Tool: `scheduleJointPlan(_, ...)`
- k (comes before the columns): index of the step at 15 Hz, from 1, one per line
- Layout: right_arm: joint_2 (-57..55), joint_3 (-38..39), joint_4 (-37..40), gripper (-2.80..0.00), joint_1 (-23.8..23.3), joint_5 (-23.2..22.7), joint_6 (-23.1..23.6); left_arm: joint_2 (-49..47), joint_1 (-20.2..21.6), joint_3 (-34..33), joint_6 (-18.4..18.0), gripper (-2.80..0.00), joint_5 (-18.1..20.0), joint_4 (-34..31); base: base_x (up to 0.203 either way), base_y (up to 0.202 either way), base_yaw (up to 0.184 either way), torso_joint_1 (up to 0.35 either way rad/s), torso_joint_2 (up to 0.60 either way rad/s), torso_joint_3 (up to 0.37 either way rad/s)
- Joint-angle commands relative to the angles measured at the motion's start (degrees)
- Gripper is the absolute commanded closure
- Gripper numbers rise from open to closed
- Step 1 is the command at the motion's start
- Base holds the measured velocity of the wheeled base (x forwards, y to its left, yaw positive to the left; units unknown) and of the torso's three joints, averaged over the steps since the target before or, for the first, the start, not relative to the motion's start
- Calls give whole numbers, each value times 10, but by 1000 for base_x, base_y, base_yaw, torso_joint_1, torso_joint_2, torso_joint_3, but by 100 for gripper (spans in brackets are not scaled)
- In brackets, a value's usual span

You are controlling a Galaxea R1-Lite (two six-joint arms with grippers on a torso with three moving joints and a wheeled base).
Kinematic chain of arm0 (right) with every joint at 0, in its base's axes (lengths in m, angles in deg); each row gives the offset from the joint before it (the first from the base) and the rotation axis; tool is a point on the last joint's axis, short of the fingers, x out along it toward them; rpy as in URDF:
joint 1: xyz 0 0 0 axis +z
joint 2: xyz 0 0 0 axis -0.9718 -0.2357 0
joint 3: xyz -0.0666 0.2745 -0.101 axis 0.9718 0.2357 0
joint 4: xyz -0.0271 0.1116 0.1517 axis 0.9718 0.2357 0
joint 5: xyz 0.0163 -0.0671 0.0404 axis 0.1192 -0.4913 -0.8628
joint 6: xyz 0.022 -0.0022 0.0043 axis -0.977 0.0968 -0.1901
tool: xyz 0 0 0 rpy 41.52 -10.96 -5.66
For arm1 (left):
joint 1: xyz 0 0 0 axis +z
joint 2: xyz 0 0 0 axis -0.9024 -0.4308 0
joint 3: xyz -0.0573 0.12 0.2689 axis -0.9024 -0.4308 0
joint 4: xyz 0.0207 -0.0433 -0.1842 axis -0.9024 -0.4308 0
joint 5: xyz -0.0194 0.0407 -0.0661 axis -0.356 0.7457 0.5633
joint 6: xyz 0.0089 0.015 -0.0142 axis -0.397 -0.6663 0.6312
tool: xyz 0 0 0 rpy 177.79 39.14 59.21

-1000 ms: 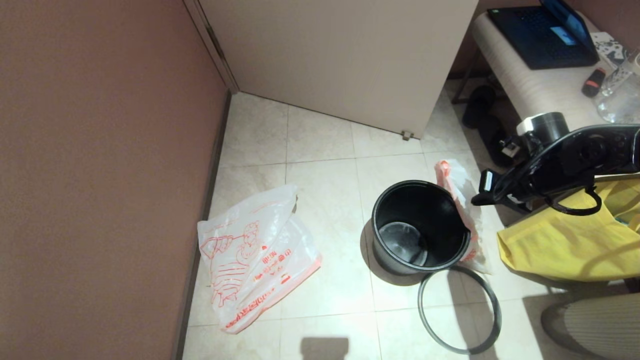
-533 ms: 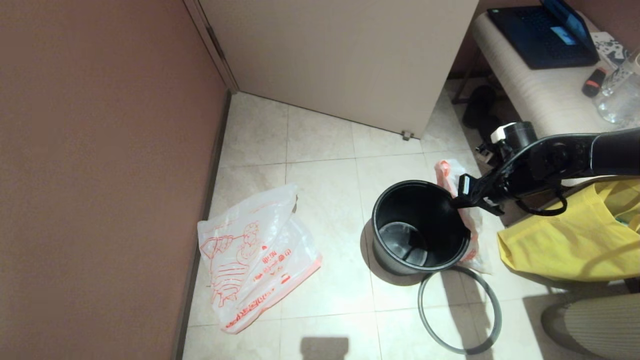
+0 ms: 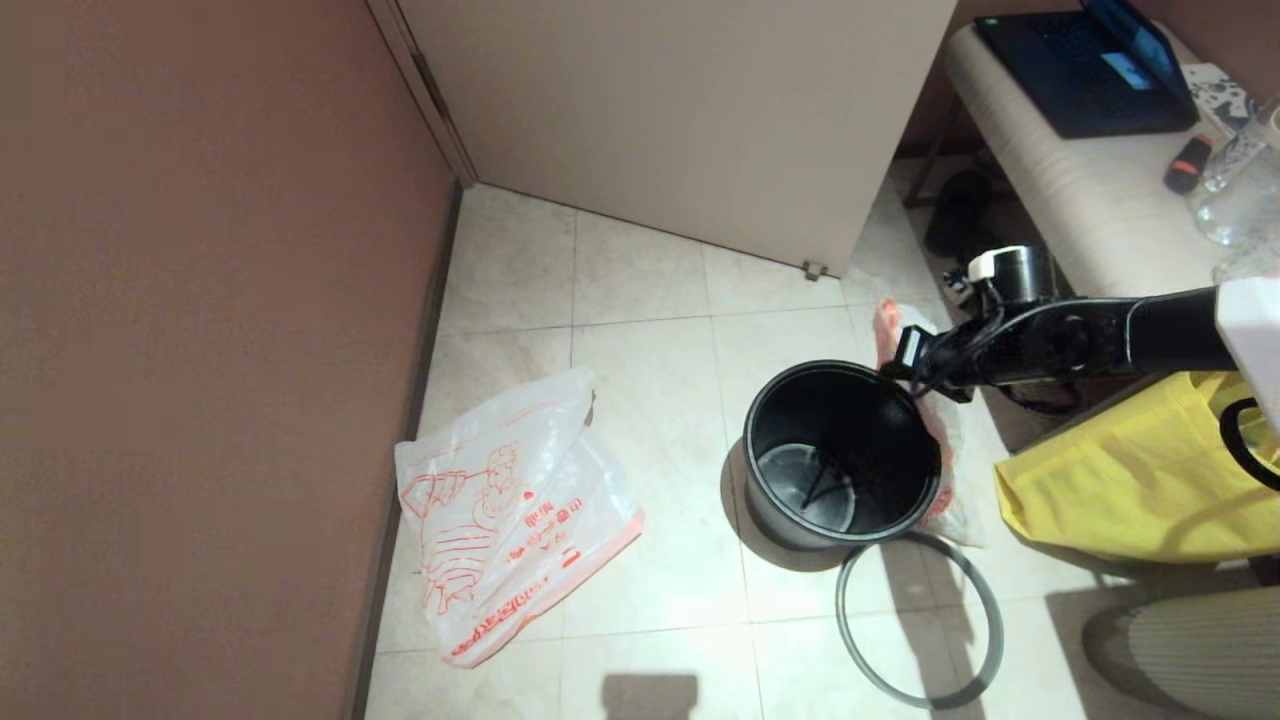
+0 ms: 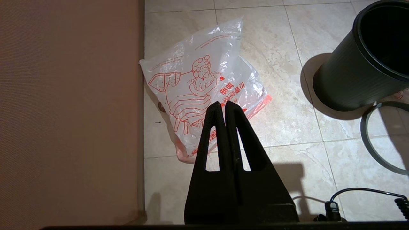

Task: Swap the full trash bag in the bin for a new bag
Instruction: Pick up a new trash bag

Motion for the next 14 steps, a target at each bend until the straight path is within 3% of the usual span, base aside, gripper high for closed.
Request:
scheduleJointPlan(1,-34,-9,-75,0,-7,13,-5,-1,0,0,0,0,1,0,0,0,0,0,0,0)
scheduleJointPlan(3,-72,-42,-102,0,-15,39,5,-1,0,0,0,0,0,0,0,0,0,0,0,0)
scheduleJointPlan(8,-176,-101,-101,0,-25,86,91,0,0,0,0,0,0,0,0,0,0,0,0,0)
scheduleJointPlan(14,-129,-54,-51,0,1,107,94,-1,0,0,0,0,1,0,0,0,0,0,0,0)
